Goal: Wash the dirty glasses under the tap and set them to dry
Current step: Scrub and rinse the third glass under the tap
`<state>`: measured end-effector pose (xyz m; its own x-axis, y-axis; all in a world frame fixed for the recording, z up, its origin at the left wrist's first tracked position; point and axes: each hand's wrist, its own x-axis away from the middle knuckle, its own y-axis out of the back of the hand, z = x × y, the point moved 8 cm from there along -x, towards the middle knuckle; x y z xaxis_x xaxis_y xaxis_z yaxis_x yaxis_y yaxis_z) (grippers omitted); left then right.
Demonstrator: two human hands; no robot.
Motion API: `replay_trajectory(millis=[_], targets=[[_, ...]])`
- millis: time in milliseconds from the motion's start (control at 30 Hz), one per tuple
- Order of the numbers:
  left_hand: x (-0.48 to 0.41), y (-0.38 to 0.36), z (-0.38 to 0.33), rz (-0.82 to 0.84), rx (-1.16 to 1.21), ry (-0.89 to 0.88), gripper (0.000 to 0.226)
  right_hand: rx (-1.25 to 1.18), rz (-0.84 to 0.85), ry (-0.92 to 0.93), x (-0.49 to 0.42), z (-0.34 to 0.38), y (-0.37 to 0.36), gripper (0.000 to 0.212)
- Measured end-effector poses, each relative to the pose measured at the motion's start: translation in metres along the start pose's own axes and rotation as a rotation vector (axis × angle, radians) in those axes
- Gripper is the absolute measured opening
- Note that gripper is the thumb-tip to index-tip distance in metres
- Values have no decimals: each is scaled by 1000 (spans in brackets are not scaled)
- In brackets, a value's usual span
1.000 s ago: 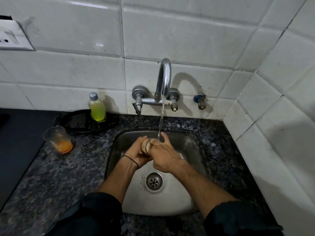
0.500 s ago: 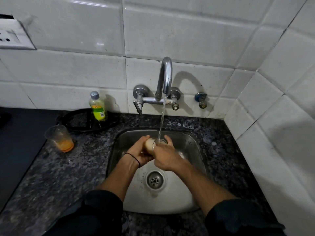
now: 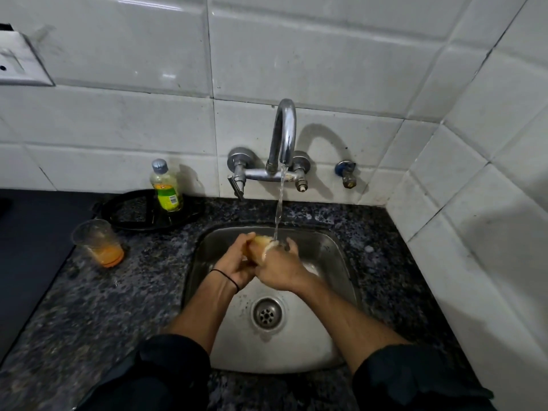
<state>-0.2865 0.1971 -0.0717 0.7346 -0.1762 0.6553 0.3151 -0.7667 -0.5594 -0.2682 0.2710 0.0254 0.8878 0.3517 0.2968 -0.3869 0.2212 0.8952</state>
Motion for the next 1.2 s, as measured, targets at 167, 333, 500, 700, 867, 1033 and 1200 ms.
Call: replay_trajectory(millis=[167,333,500,700,867,1033,1200], targets=[[5,-8,-4,37,-29,49,39,-554,-2,-228,-4,-10,3,24],[8,-4,-8,-46,-111,102,35,270,-43,59,-4,-9,1,31],[2,-5,-3,29,-10,-19,35,-771,-14,-142,2,-11,7,16],[7,-17,0,104,-80,117,34,-116,19,-28,-8,-14,-1,27],[0,-17,-3,115,-12,20,23,38,-87,40,-5,-8,1,30],[1,-20,0,211,12,-20,28,-547,-36,-142,-17,-19,-9,33],[-1,-4,6,47,-60,139,46,85,-31,67,-13,-22,-4,32]])
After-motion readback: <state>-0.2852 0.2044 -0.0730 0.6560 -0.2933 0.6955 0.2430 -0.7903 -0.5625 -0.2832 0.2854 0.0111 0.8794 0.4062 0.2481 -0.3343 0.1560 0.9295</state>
